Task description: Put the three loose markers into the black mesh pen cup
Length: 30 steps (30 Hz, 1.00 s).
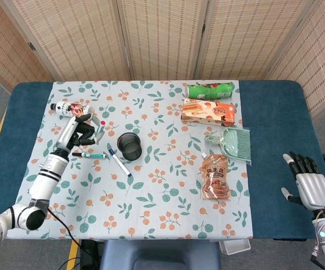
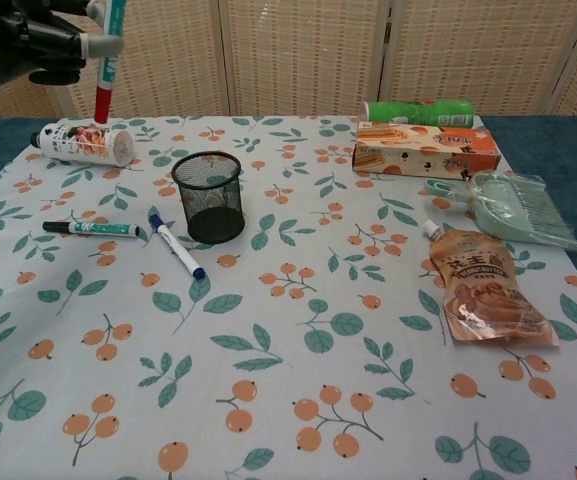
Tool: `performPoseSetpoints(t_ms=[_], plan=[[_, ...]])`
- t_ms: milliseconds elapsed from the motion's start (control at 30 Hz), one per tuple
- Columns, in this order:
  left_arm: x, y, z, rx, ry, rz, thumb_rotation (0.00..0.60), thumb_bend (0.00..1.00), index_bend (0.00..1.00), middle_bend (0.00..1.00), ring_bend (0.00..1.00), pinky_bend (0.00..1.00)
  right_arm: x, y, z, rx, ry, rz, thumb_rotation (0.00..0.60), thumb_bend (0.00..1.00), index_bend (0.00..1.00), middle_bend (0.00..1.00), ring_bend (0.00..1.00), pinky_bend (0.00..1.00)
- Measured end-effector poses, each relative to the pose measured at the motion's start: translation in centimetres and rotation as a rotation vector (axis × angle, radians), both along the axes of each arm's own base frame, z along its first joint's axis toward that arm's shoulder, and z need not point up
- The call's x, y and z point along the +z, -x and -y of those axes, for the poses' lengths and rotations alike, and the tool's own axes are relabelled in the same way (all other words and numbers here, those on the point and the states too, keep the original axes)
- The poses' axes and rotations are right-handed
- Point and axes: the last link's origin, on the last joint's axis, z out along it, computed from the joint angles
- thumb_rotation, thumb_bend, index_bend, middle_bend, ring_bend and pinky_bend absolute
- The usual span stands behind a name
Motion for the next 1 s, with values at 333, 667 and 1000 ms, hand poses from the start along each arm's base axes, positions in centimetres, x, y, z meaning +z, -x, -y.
performPoseSetpoints(t_ms=[333, 667, 1000], plan=[[-5.0, -1.6, -3.4, 0.017, 0.044, -0.036, 0.6, 0.39, 0.58, 1.0, 1.0, 1.0, 0.4, 0.5, -0.2, -0.014, -0.02, 0.032, 0.6, 0.28, 0.05, 0.0, 0.0, 0.0], [-8.6, -3.3, -4.7, 0.028, 0.061, -0.065, 0.6, 0.39, 0.58, 1.0, 1.0, 1.0, 1.0, 0.8, 0.0, -0.014, -0.026, 0.058, 0.6, 0.28, 0.05, 0.0, 0.0, 0.0], [-10.6, -3.5, -3.5, 0.035, 0.066, -0.067, 0.6, 0.39, 0.56, 1.0, 1.0, 1.0, 1.5, 0.5, -0.9, 0.02, -0.019, 0.071, 0.6, 0.28, 0.05, 0.0, 0.0, 0.0]])
